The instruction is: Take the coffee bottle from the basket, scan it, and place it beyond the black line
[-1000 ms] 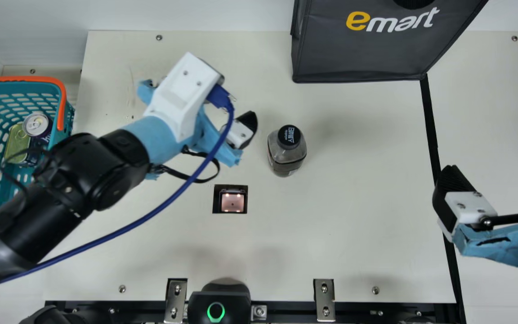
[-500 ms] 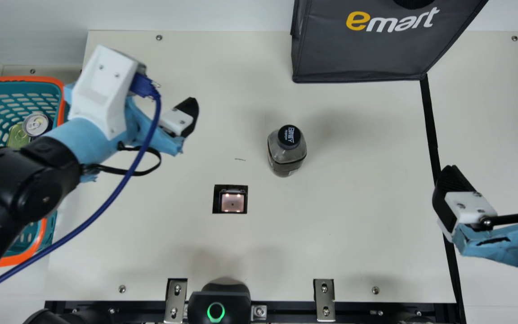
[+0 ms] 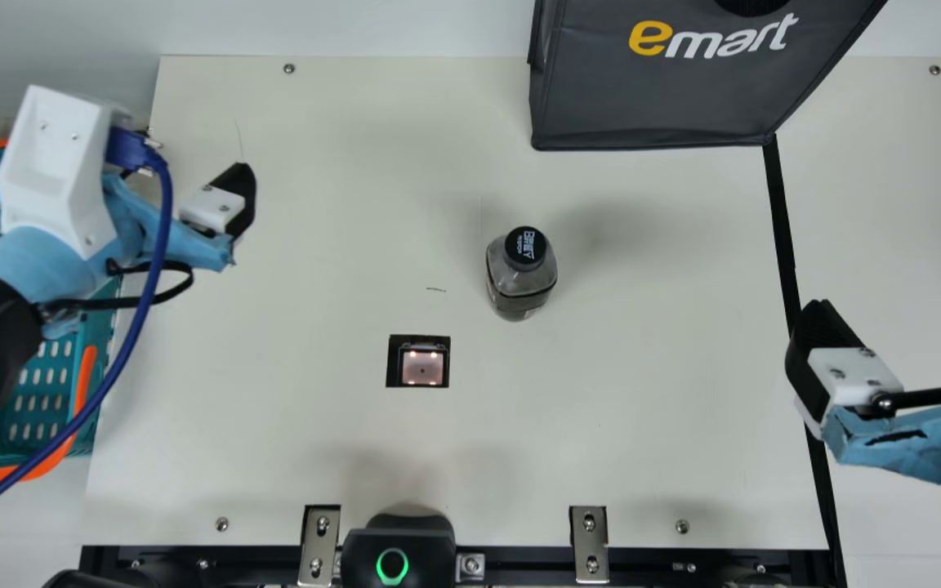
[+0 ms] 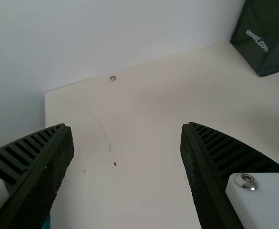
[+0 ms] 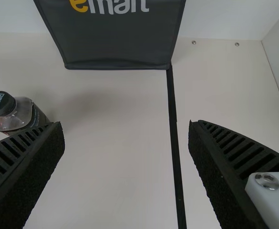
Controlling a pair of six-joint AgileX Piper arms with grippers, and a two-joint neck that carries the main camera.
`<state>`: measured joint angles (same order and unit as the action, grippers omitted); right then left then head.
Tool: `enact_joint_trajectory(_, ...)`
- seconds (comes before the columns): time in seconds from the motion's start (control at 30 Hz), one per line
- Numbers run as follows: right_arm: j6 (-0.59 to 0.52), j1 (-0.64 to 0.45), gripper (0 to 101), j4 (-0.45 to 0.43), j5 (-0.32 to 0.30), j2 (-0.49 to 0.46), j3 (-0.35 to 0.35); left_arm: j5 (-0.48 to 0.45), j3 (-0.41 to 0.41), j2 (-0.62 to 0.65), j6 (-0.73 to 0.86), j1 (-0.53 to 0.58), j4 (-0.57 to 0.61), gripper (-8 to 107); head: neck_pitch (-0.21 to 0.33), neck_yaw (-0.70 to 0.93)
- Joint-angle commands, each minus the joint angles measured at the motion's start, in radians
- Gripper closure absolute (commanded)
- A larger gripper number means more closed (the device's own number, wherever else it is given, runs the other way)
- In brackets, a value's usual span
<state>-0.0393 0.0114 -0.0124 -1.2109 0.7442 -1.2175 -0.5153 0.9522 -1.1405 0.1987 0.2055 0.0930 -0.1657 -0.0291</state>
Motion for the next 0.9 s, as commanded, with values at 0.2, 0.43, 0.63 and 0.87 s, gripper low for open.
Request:
enact_joint_trajectory(0.2,0.000,0.000,10,0.000,0.000,0.000,0.000,-0.003,-0.035,0.048,0.062,-0.092,0.049,9,0.027,0.002)
enact_joint_trajectory(0.43,0.000,0.000,10,0.000,0.000,0.000,0.000,-0.005,-0.074,0.092,0.104,-0.148,0.083,9,0.027,0.002)
enact_joint_trajectory(0.63,0.000,0.000,10,0.000,0.000,0.000,0.000,0.001,-0.109,0.128,0.135,-0.188,0.101,9,0.027,0.002)
enact_joint_trajectory(0.87,0.000,0.000,10,0.000,0.000,0.000,0.000,0.009,-0.142,0.166,0.160,-0.225,0.116,9,0.027,0.002)
